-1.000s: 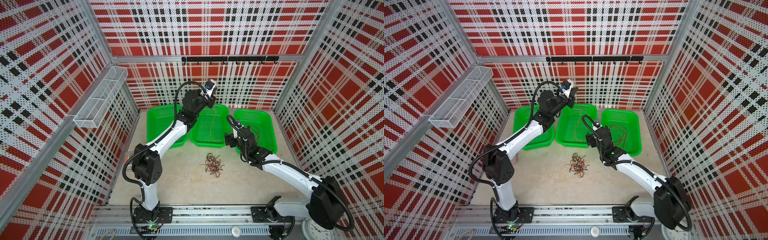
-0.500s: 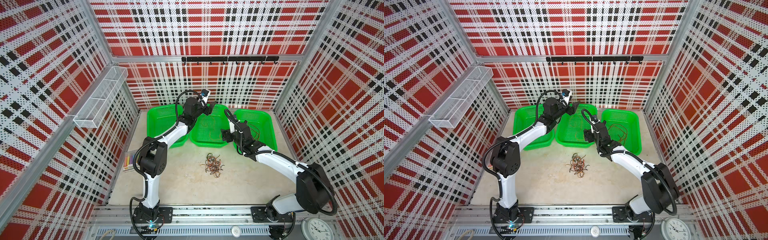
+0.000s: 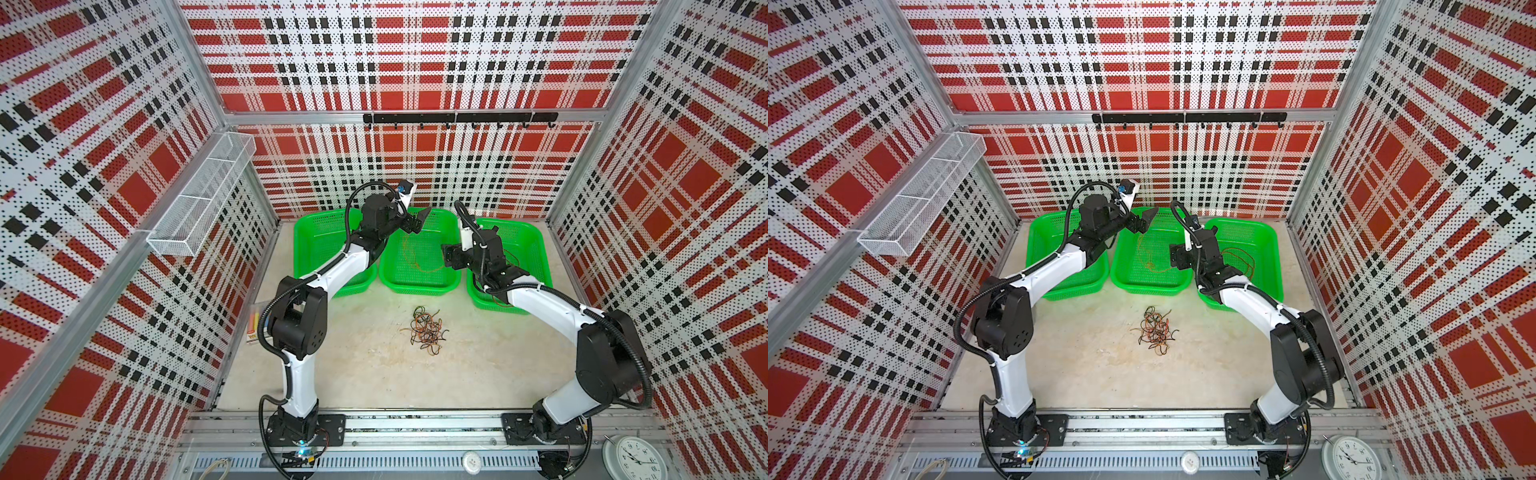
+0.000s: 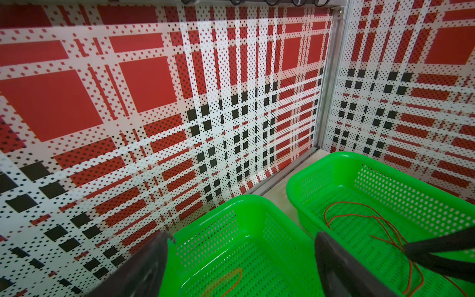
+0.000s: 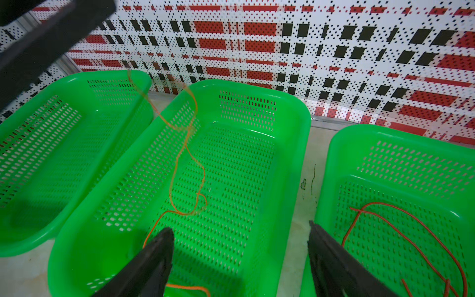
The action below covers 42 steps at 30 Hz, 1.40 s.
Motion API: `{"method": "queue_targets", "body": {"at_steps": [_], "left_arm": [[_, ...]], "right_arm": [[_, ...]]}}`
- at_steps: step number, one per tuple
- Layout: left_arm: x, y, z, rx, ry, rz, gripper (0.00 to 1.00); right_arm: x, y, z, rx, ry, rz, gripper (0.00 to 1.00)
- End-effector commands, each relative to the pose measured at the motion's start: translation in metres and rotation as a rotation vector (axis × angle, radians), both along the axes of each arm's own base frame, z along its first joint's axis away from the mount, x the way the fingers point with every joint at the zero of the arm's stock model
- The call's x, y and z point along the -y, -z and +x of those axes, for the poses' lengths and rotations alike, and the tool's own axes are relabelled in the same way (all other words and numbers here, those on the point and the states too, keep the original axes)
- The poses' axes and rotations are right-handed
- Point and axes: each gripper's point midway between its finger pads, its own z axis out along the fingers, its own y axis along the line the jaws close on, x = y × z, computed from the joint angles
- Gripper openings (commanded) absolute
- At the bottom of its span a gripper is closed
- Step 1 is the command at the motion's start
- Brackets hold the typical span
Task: Untangle and sort cables by color
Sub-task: Place the cable into the container, then untie the cable.
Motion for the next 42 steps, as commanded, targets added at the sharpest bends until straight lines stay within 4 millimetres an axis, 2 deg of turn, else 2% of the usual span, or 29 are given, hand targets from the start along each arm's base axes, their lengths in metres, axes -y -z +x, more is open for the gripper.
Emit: {"method": "queue_targets", "body": {"at_steps": [1, 4, 7, 10, 14, 16, 19, 23, 28, 31, 33, 38, 42], "left_arm": [[0.007, 0.010, -0.001, -0.086, 0.096, 0.028, 0.92], [0.007, 0.022, 0.005, -0.190, 0.115, 0.053, 0.91], [0.010, 0.026, -0.002, -0.202, 0.151, 0.074, 0.79], [0.012, 0.029, -0.028, -0.120, 0.209, 0.077, 0.73], [0.007, 0.038, -0.072, 0.014, 0.274, 0.054, 0.75], [0.004, 0.045, -0.085, 0.052, 0.265, 0.062, 0.75], [0.002, 0.052, -0.086, 0.020, 0.241, 0.054, 0.71], [0.000, 0.045, -0.087, 0.009, 0.195, 0.034, 0.68], [-0.006, 0.026, -0.105, 0.049, 0.134, 0.049, 0.66], [-0.008, 0.024, -0.121, 0.012, 0.125, 0.048, 0.53], [-0.008, 0.028, -0.136, -0.015, 0.109, 0.069, 0.40], [-0.004, 0.059, -0.179, -0.102, 0.082, 0.139, 0.35], [-0.001, 0.105, -0.214, -0.238, 0.068, 0.137, 0.34]], "right_arm": [[0.001, -0.001, 0.008, -0.007, -0.012, 0.024, 0.84], [-0.001, -0.003, 0.011, -0.001, -0.033, 0.020, 0.84], [-0.006, -0.004, 0.014, 0.006, -0.060, 0.027, 0.84], [-0.010, -0.006, 0.018, 0.008, -0.071, 0.037, 0.83], [-0.014, -0.012, 0.020, 0.010, -0.088, 0.045, 0.83], [-0.014, -0.016, 0.021, 0.014, -0.088, 0.046, 0.83], [-0.012, -0.026, 0.019, 0.035, -0.085, 0.055, 0.83], [-0.010, -0.038, 0.010, 0.053, -0.095, 0.060, 0.82], [-0.001, -0.049, -0.017, 0.068, -0.106, 0.071, 0.79], [0.005, -0.039, -0.041, 0.040, -0.118, 0.068, 0.75], [0.009, -0.032, -0.061, 0.019, -0.135, 0.070, 0.72], [0.000, -0.008, -0.112, -0.038, -0.214, 0.042, 0.57], [-0.009, 0.013, -0.145, -0.091, -0.253, 0.054, 0.47]]}}
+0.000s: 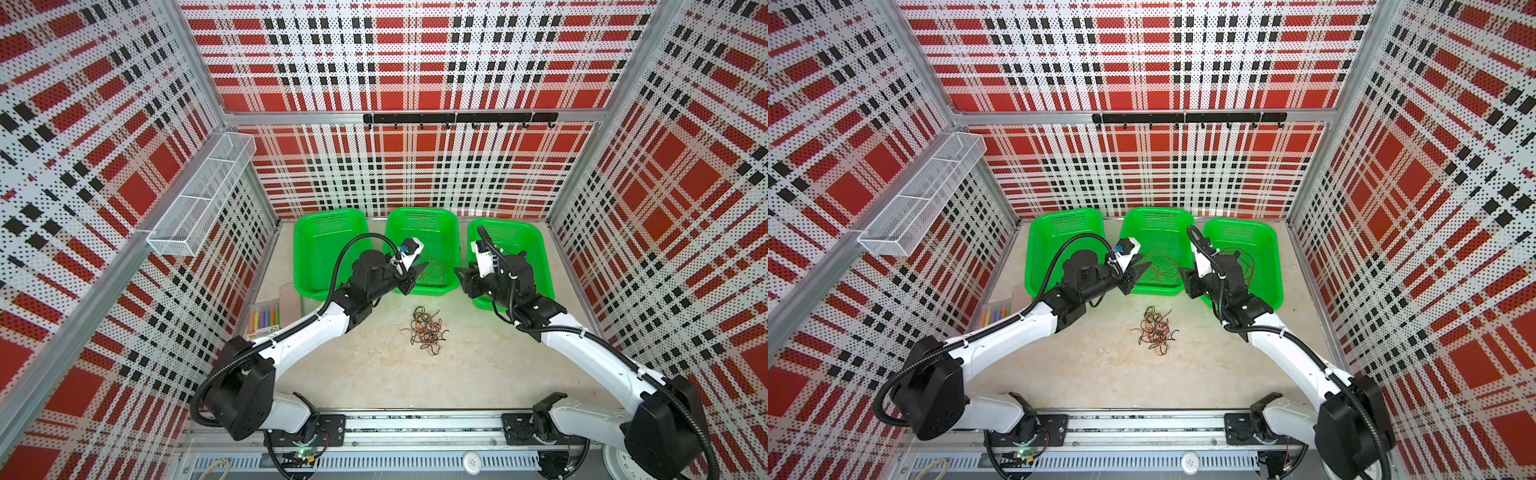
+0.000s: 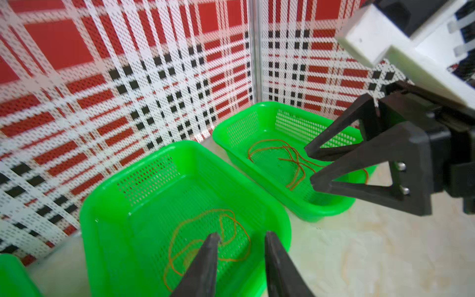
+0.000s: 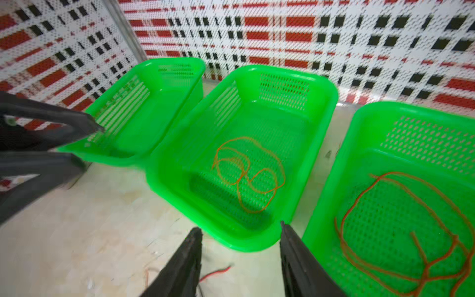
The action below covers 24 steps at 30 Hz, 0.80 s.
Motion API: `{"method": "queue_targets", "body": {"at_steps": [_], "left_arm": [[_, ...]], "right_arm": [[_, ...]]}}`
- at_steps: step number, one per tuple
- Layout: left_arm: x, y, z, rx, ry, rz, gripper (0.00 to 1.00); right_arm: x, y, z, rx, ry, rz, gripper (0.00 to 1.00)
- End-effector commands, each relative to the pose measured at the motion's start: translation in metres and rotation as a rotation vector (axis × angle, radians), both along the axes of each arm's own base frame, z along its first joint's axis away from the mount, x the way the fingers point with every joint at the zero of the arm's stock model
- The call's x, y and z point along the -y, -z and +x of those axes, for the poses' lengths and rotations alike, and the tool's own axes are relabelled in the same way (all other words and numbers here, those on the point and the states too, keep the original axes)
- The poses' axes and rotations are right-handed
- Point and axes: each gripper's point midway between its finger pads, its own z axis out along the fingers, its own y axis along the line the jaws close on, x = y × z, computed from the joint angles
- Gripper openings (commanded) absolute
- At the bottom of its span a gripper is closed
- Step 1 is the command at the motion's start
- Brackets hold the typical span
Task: Untangle and sort cables by color
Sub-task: Untie the cable.
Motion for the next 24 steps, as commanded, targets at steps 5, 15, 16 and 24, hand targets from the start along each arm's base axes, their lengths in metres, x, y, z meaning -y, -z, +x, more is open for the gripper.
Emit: {"method": "queue_targets", "body": {"at_steps": [5, 15, 16, 24], "left_arm": [[-0.023, 0.089, -0.038, -0.262, -0.145, 0.029, 0.32], [-0.065, 0.146, -0.059, -0.470, -0.300, 0.005, 0.31], [-0.064, 0.148, -0.060, -0.500, -0.305, -0.024, 0.31], [-0.057, 0.159, -0.068, -0.755, -0.388, -0.275, 0.54]], "right_arm": [[-0.020, 0.053, -0.050, -0.120, -0.078, 0.015, 0.49], [-0.049, 0.109, -0.060, -0.210, -0.094, -0.070, 0.72], [-0.050, 0.111, -0.059, -0.211, -0.091, -0.066, 0.73], [-0.061, 0.146, -0.052, -0.308, -0.080, -0.106, 0.77]]}}
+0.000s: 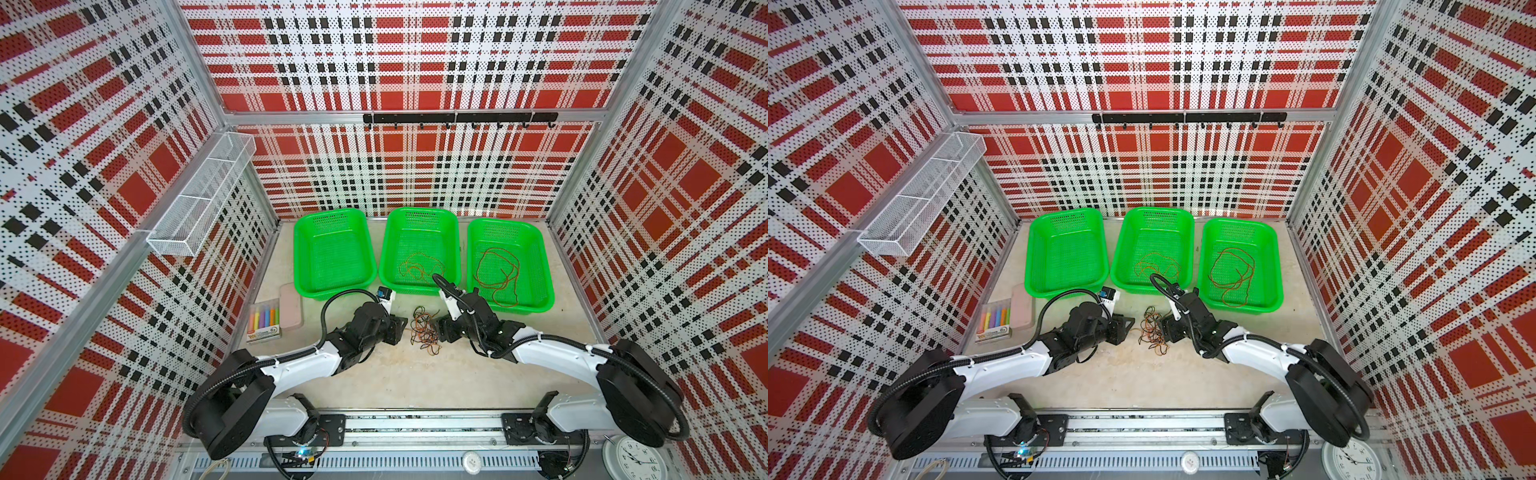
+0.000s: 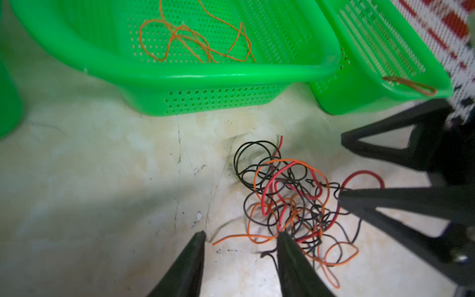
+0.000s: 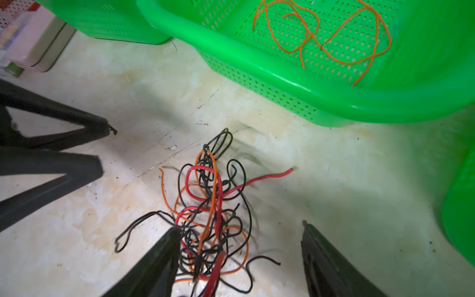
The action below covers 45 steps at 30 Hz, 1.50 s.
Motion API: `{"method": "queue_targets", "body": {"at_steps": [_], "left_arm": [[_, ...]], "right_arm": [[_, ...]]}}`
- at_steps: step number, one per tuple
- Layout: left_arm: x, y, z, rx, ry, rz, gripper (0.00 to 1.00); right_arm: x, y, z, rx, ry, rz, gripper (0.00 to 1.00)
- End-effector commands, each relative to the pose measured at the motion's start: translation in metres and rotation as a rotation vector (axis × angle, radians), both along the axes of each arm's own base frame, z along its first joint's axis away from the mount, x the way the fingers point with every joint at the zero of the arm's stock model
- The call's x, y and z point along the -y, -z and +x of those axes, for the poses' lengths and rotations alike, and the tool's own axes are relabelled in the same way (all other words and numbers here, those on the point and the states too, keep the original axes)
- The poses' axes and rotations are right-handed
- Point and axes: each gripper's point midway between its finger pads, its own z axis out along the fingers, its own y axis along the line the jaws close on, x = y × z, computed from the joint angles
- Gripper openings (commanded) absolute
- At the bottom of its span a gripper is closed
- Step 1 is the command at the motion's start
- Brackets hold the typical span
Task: Untangle and sort cables by color
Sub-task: Untie the cable.
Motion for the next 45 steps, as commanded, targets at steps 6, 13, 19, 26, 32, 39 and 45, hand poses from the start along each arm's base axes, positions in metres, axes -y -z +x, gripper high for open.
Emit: {"method": "queue_targets", "body": {"at_steps": [6, 13, 19, 26, 32, 39, 45], "left_arm": [[0.000, -0.008, 0.001, -0.152, -0.178, -0.260, 0.62], [-0.009, -0.006, 0.000, -0.188, -0.244, -0.298, 0.63], [-0.021, -0.013, 0.002, -0.237, -0.350, -0.406, 0.64], [-0.027, -0.027, 0.009, -0.257, -0.424, -0.517, 0.67], [-0.018, -0.028, 0.005, -0.308, -0.395, -0.567, 0.65], [-0.016, -0.016, -0.003, -0.361, -0.406, -0.603, 0.65], [-0.012, -0.010, -0.006, -0.397, -0.402, -0.608, 0.65]], "right_arm": [[-0.028, 0.023, 0.007, -0.043, -0.018, 0.020, 0.79], [-0.051, 0.032, 0.009, -0.044, -0.069, 0.065, 0.57], [-0.057, 0.008, 0.004, 0.030, -0.104, 0.173, 0.12], [-0.053, -0.029, -0.004, 0.174, -0.142, 0.291, 0.02], [-0.049, -0.047, -0.004, 0.242, -0.121, 0.363, 0.01], [-0.046, -0.063, -0.003, 0.303, -0.105, 0.417, 0.01], [-0.039, -0.080, 0.000, 0.373, -0.075, 0.443, 0.00]]}}
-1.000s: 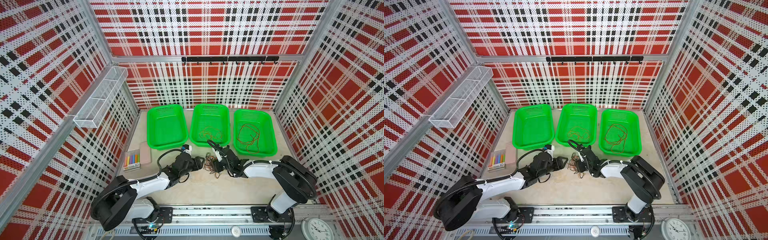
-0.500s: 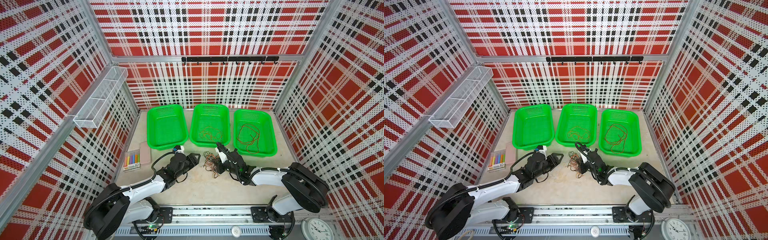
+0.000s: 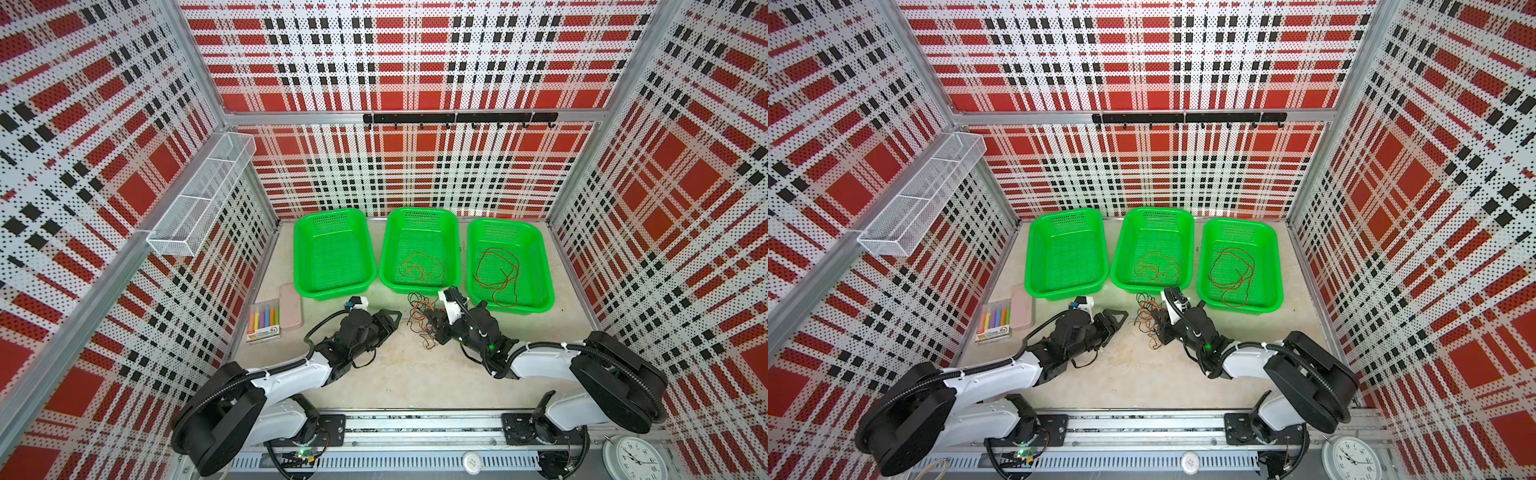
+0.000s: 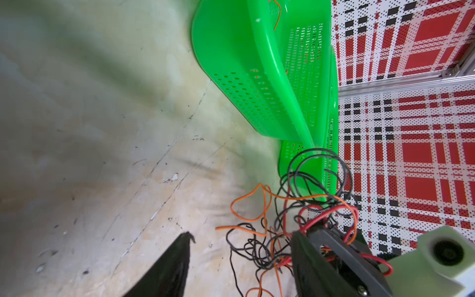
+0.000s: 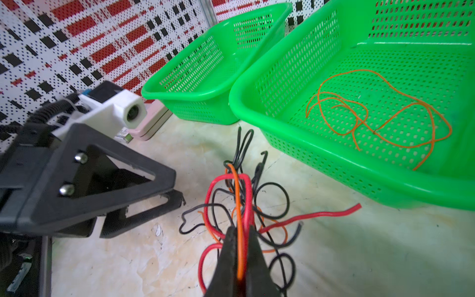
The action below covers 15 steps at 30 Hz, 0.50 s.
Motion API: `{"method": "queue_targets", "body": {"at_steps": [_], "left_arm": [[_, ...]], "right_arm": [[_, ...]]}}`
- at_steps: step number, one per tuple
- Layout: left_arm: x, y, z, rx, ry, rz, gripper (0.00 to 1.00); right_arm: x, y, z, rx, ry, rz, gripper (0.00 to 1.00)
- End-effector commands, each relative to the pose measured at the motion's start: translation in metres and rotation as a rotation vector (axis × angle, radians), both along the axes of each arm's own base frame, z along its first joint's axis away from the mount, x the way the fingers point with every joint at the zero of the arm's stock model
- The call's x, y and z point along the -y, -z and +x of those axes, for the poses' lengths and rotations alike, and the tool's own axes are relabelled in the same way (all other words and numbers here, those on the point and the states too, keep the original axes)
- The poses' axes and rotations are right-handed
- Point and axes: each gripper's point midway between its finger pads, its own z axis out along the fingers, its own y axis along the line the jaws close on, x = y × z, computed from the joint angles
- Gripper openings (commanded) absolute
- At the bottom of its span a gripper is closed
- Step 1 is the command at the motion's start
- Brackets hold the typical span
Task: Untangle and sort cables by color
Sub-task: Untie the cable.
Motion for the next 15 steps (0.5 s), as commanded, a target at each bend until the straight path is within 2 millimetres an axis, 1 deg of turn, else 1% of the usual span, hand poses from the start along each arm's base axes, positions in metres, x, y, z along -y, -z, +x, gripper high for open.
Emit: {"method": "queue_targets", "body": {"at_steps": [1, 7, 11, 15], "left_arm": [[0.006, -0.003, -0.002, -0.007, 0.006, -0.047, 0.65], [0.010, -0.009, 0.002, -0.015, -0.016, -0.111, 0.66], [0.011, -0.006, 0.003, -0.043, -0.048, -0.165, 0.65], [0.011, -0.011, 0.007, -0.045, -0.078, -0.235, 0.62]], "right_arm": [[0.001, -0.031, 0.005, 0.090, 0.027, 0.067, 0.00], [-0.002, -0.040, 0.003, 0.116, 0.014, 0.113, 0.00], [-0.004, -0.045, 0.001, 0.134, -0.001, 0.147, 0.00], [-0.006, -0.042, -0.001, 0.129, -0.014, 0.150, 0.00]]}}
